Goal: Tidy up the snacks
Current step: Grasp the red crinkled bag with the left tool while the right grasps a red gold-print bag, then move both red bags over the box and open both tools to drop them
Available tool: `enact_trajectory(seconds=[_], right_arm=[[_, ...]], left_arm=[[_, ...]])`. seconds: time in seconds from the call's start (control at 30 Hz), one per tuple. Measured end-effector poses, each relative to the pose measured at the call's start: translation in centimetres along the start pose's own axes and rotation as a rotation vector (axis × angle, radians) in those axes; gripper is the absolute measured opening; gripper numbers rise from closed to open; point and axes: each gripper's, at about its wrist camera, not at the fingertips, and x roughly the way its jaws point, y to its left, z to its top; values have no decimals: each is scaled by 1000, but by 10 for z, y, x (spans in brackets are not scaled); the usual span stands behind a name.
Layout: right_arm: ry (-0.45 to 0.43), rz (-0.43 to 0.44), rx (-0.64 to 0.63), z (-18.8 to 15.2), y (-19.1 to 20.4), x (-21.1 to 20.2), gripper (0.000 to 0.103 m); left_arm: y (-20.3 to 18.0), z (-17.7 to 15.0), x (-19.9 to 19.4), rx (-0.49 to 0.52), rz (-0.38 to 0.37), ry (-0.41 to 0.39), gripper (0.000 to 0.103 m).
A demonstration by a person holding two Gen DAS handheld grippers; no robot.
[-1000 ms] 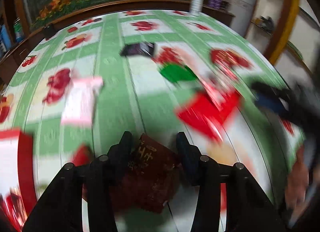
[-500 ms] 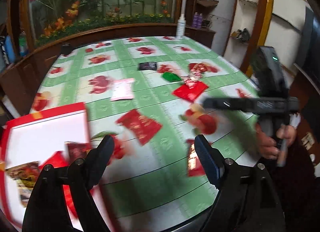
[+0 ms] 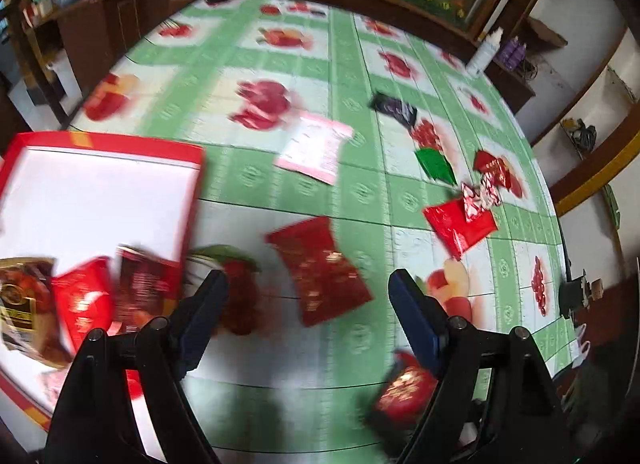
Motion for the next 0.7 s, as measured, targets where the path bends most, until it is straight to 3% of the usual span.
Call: enact_trajectory(seconds=[0.07, 0.13, 0.17, 0.23, 0.27, 0.3, 0.33, 0.37, 0.53, 0.7], right_arm=[[-23, -69, -41, -2, 10, 4, 70], [-52, -122, -74, -5, 12, 5, 62], [-64, -156, -97, -6, 11, 4, 50], [-82, -194, -126, -7, 5, 2, 48], [-90, -201, -136, -6, 1, 2, 46], [-95, -208, -140, -5, -4, 0, 46], [-102, -209, -138, -5, -9, -1, 45], [-112, -201, -131, -3, -17, -4, 44], [-151, -259, -93, 5, -54, -10, 43], [-168, -241, -17, 11, -87, -22, 43]], left_arm=[[-7, 2, 10, -14, 46, 26, 82], [-9, 3, 25, -32, 59, 63, 82], [-9, 3, 34, -43, 61, 84, 82], [-8, 2, 44, -50, 46, 109, 81], [-11, 1, 48, -25, 63, 96, 78], [-15, 0, 47, 10, 79, 69, 60], [-20, -1, 48, 46, 88, 67, 58], [-25, -3, 49, 87, 99, 55, 47], [-45, -26, 45, 304, 151, -44, 46], [-28, -43, 28, 314, 39, -43, 44]])
